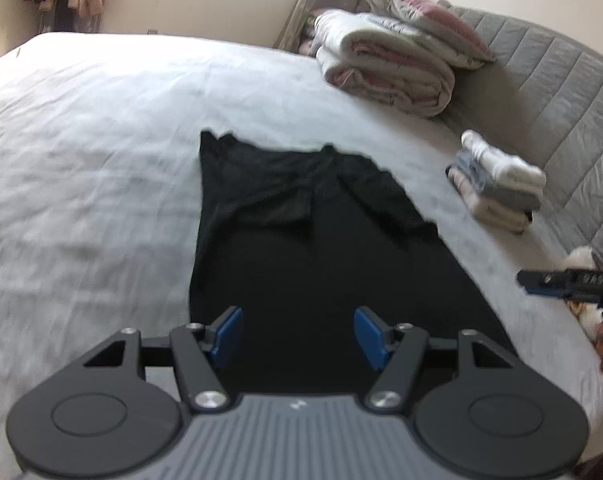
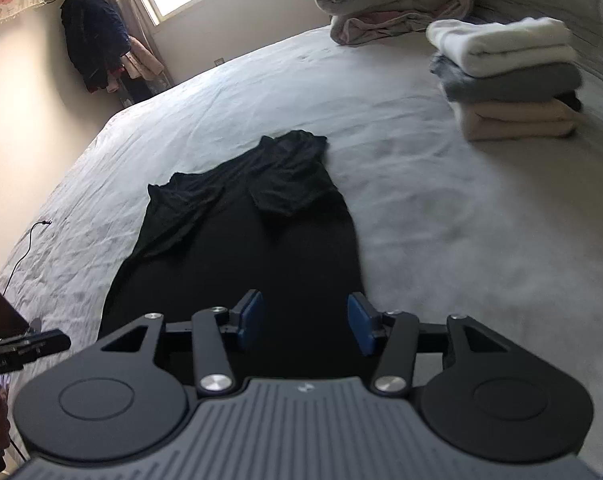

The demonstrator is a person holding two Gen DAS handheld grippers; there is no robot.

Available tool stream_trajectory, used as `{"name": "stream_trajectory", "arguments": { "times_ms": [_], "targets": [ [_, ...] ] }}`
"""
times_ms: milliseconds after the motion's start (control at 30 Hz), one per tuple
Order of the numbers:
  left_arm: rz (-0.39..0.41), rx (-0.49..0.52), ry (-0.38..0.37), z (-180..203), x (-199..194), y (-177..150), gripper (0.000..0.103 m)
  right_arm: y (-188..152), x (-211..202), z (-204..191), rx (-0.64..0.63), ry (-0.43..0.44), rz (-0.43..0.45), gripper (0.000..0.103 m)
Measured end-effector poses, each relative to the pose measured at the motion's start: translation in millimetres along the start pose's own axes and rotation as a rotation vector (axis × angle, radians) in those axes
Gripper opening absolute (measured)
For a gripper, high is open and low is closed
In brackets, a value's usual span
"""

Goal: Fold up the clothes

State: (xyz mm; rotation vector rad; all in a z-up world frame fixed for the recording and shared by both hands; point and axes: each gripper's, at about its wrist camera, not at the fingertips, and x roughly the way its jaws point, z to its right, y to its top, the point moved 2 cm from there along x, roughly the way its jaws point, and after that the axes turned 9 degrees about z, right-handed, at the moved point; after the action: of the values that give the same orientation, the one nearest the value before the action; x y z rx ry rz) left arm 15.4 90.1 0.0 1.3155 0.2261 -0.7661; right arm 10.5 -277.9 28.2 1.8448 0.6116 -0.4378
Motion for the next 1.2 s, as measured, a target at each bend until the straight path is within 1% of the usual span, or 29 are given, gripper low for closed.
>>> {"name": "stream_trajectory", "arguments": {
  "times_ms": [233, 400, 467, 633, 700, 867, 1000, 1200],
  "targets": [
    [-0.075, 0.017, 0.012, 3.9, -27.5, -36.5, 0.063, -22.1, -35.6, 12.2, 0.010, 0.005, -0.030, 0.054],
    [-0.128, 0.022, 0.017, -1.3, -45.9, -56.8, 0.063, -40.0, -59.6, 29.1, -0.008, -0.017, -0.059, 0.056],
    [-0.153, 0.009, 0.007, -5.2, -52.2, -64.8, 0.063, -49.3, -67.8, 38.7, -0.001, -0.025, -0.075, 0.057],
    [-0.222, -0.052, -0.025, -16.3, -65.2, -86.0, 0.063, -74.4, -82.6, 66.3, 0.071, -0.023, -0.139, 0.057],
    [-0.246, -0.083, -0.043, -21.6, -69.4, -93.4, 0.063, -83.9, -87.5, 74.5, 0.100, -0.013, -0.167, 0.057],
    [-0.300, -0.175, -0.112, -30.8, -76.5, -110.9, 0.062, -103.4, -96.5, 85.7, 0.156, 0.042, -0.239, 0.057],
    [-0.316, -0.225, -0.173, -37.2, -81.7, -122.8, 0.061, -111.8, -103.9, 99.3, 0.211, 0.079, -0.245, 0.057],
    [-0.319, -0.340, -0.279, -46.5, -86.8, -141.7, 0.061, -121.0, -111.1, 120.0, 0.318, 0.196, -0.264, 0.056]
  ]
}}
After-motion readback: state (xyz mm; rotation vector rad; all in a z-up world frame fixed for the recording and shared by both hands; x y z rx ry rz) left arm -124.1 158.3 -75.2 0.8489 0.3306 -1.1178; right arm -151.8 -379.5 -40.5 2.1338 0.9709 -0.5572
